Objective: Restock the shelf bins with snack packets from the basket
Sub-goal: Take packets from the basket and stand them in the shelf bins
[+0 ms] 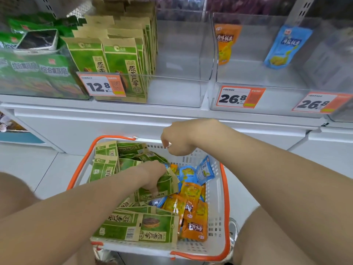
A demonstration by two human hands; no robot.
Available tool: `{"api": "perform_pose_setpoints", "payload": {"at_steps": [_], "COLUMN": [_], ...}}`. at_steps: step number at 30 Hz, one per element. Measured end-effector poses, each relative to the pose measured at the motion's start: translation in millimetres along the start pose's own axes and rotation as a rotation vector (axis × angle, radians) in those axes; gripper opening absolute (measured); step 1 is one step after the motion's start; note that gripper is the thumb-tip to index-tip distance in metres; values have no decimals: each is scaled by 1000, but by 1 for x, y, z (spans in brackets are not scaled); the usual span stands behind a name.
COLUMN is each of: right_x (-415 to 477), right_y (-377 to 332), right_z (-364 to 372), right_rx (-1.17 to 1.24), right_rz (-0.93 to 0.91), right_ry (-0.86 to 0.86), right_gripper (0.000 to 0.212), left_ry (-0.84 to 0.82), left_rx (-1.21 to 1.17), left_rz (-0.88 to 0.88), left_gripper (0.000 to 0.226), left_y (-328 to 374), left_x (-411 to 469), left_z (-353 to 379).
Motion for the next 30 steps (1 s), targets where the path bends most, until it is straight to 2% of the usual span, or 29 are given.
{"api": "perform_pose_setpoints", "payload": {"at_steps": [2, 4, 5, 7, 10, 13, 17, 22, 27, 30], "right_x": [-4, -7, -10, -16, -33, -45, -54, -68, -73, -79], "right_y": [7, 19, 26, 38, 45, 51, 58, 61, 63, 67], "right_z": [-8, -18, -21, -25, -31, -43, -73, -92, -103, -107], "right_rx": [7, 17, 20, 18, 48, 213, 369, 533, 613, 694], "right_rz": [16, 44, 62, 98, 80, 33, -14, -19, 68, 76], "right_ry": [10, 46, 60, 68, 75, 171, 459, 610, 770, 844], "right_gripper": [33, 19, 18, 30, 45, 41, 31, 26, 13, 16], "left_ry": [6, 93, 155, 247, 289, 422, 634, 806, 1031, 1024], "left_rx": [-160, -344, -440, -687, -1000, -1114, -1280, -1361, -1314, -1421], "left_rz": [13, 52, 81, 154, 279, 350, 383, 424, 423, 432], "left_gripper": [50, 36, 33, 28, 33, 37, 27, 44, 20, 13], "left_y": [-4, -6, -7, -6, -1, -3, -10, -19, -30, -38], "left_x": [-4, -13, -20, -36, -61, -83, -107, -134, -154, -159], "left_z": [-15, -43, -59, -84, -107, -127, -146, -163, -176, -181]}}
Point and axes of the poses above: each hand's wrist, its own x-axis towards the middle knuckle, its own z-axis out of the palm, y = z × x, the point moved 10 cm from there along x, towards the middle knuckle, and after that the axes turned 3 degrees about -x, right-handed, at the moved point
